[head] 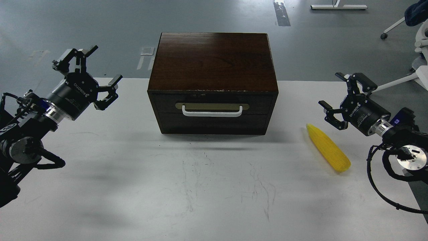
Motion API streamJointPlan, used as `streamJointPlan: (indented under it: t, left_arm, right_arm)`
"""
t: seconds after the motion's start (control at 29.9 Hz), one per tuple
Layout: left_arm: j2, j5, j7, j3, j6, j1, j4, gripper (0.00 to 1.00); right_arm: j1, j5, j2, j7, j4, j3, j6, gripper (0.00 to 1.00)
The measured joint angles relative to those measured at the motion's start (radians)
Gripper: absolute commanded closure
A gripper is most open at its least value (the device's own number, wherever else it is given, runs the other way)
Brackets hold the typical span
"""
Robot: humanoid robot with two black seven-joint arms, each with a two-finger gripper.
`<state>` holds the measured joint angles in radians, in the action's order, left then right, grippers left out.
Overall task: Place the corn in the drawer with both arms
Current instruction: 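Reach the left gripper toward the white drawer handle of the wooden box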
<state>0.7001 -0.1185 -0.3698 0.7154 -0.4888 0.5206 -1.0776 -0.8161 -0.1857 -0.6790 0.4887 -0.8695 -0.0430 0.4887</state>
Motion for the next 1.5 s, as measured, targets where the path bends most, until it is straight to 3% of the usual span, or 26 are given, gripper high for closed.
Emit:
streamJointPlan:
  t: [0.47, 0.67, 0.84, 0.97, 1.2, 1.37, 1.5]
  left_arm:
    - [0.029, 0.004, 0.003, 0.02, 0.0, 0.008, 0.002, 0.02]
    - [0.099, -0.075, -0.005, 0.019, 0.0, 0.082, -0.005, 0.02]
    - [0.152, -0.363, -0.011, 0.019, 0.0, 0.193, -0.096, 0.02]
    - [0.151, -0.654, -0.027, 0.017, 0.0, 0.293, -0.234, 0.02]
    - [0.048, -1.161, -0.055, -0.015, -0.001, 0.428, -0.433, 0.02]
    - [-0.065, -1.453, -0.106, -0.202, 0.0, 0.596, -0.448, 0.02]
    - [-0.119, -1.611, -0.118, -0.397, 0.0, 0.735, -0.435, 0.02]
  right_arm:
    - [-0.005, 0.001, 0.006, 0.0, 0.001, 0.0, 0.0, 0.0]
    - [-0.006, 0.006, 0.006, 0.0, 0.001, 0.001, 0.0, 0.0]
    - [-0.008, 0.015, 0.005, 0.0, 0.001, 0.002, 0.0, 0.0]
    - [-0.01, 0.017, 0.003, 0.0, 0.001, 0.002, 0.0, 0.0]
    - [-0.012, 0.017, 0.005, 0.0, 0.003, 0.002, 0.0, 0.0]
    - [-0.012, 0.017, 0.006, 0.0, 0.003, 0.002, 0.0, 0.0]
    - [-0.012, 0.017, 0.006, 0.0, 0.003, 0.002, 0.0, 0.0]
